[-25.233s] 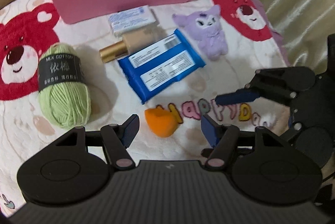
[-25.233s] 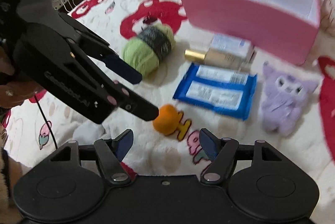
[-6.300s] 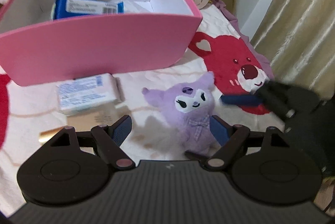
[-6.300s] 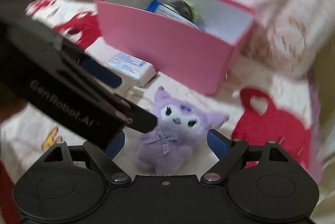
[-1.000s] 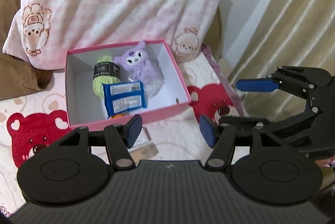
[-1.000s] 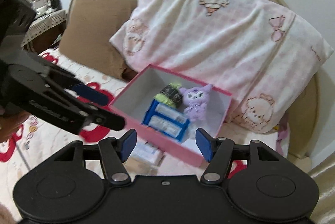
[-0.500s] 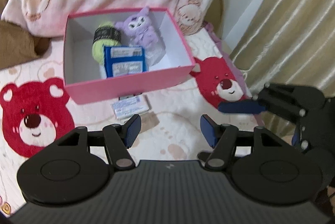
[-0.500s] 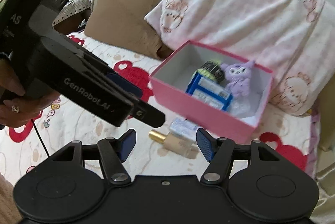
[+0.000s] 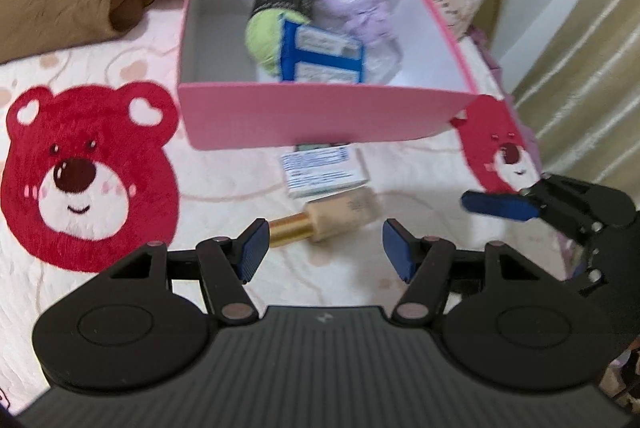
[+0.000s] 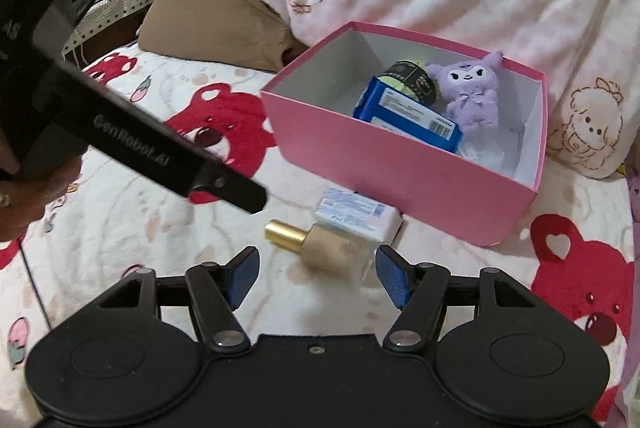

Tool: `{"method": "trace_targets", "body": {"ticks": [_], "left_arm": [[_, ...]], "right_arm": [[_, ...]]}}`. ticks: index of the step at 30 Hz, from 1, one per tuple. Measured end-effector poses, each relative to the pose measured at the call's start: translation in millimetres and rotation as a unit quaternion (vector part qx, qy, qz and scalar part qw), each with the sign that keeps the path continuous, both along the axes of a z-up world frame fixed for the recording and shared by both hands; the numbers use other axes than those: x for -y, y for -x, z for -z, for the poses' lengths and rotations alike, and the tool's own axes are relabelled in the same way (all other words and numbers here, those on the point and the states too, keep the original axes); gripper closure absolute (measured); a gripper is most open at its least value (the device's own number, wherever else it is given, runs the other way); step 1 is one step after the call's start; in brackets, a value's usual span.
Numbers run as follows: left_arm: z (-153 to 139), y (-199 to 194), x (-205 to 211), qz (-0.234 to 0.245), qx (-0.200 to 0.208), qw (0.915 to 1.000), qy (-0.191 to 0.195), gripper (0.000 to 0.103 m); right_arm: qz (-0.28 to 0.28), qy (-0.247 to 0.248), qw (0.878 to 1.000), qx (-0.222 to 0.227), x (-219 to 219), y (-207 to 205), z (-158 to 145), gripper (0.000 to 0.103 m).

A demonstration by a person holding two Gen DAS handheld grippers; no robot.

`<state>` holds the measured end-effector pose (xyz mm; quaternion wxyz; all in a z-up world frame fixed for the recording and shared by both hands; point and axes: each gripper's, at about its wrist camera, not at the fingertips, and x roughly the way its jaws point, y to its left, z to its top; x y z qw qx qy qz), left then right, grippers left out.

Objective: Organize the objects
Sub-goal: 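Lower the left tool onto the gold-capped foundation bottle and close it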

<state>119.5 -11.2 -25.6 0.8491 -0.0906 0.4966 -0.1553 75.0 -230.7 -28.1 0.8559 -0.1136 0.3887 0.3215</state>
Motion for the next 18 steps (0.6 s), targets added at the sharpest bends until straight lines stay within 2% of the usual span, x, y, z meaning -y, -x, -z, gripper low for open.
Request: {"method": "trace_targets", "body": {"ticks": [5,18], "left_arm": [[27,-7,-11,-0.019,0.008,0.9997,-0.012,0.041],[71,-19,-14,-0.058,0.003,0.997,0.051,0.041]], "right_arm": [[0.007,-0.013,1.0,0.016,-5,-12,13,0.034],[0.004,0.009,1.0,0.008,-19,-15,72,0.03]]}}
